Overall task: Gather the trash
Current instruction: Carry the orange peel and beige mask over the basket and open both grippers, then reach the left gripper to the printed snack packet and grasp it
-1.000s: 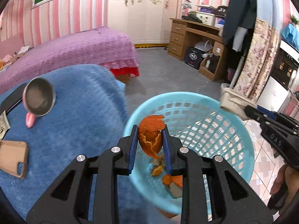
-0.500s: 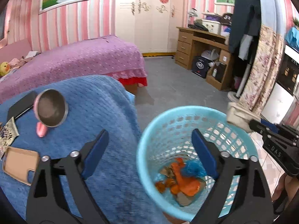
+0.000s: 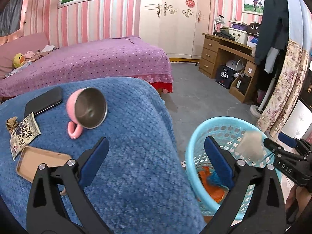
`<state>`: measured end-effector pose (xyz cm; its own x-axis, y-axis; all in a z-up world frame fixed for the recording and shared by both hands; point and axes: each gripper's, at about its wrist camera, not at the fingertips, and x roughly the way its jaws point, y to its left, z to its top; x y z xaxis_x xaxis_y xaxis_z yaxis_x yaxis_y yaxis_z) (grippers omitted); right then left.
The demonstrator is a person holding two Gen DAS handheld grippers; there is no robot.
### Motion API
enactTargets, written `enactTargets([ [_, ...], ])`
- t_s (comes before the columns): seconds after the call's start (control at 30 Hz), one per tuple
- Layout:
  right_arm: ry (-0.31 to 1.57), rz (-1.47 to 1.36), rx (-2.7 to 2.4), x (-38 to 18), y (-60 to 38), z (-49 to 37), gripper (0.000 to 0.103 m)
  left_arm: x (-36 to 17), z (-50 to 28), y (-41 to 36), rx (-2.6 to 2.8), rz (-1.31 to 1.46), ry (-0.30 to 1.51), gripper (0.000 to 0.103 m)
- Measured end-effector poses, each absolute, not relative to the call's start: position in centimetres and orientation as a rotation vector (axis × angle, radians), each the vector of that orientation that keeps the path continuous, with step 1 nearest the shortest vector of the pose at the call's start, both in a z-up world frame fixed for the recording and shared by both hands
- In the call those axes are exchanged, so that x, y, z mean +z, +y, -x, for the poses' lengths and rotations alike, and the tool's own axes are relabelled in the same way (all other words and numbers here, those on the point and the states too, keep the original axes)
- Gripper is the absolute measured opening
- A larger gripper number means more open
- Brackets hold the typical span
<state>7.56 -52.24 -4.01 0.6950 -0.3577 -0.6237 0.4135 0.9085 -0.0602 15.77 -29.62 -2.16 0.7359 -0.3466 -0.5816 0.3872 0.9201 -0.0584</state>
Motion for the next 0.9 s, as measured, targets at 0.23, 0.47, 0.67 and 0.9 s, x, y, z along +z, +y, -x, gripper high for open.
enactTargets([
  [0.23,0.632,-0.124,-0.474,-2.9,-52.2,-7.2,0.093,-1.7,-15.7,-27.8,-0.376,-0.071,0.615,0.097],
  [0.47,0.620,-0.100,-0.455,-2.2,-50.1,-8.3,0.097,-1.4,-15.8,-24.9,-0.344,-0.058,0.612,0.097],
  [0.67,0.589,-0.115,-0.411,-1.5,-48.0,-9.0,0.097,-0.9,-16.3,-21.1,-0.301,-0.072,0.603,0.097],
  [0.9,0.572,-0.108,-0.347,-1.0,-44.5,-10.5,0.097,-0.8,-17.6,-14.1,-0.196,-0.060,0.598,0.097],
])
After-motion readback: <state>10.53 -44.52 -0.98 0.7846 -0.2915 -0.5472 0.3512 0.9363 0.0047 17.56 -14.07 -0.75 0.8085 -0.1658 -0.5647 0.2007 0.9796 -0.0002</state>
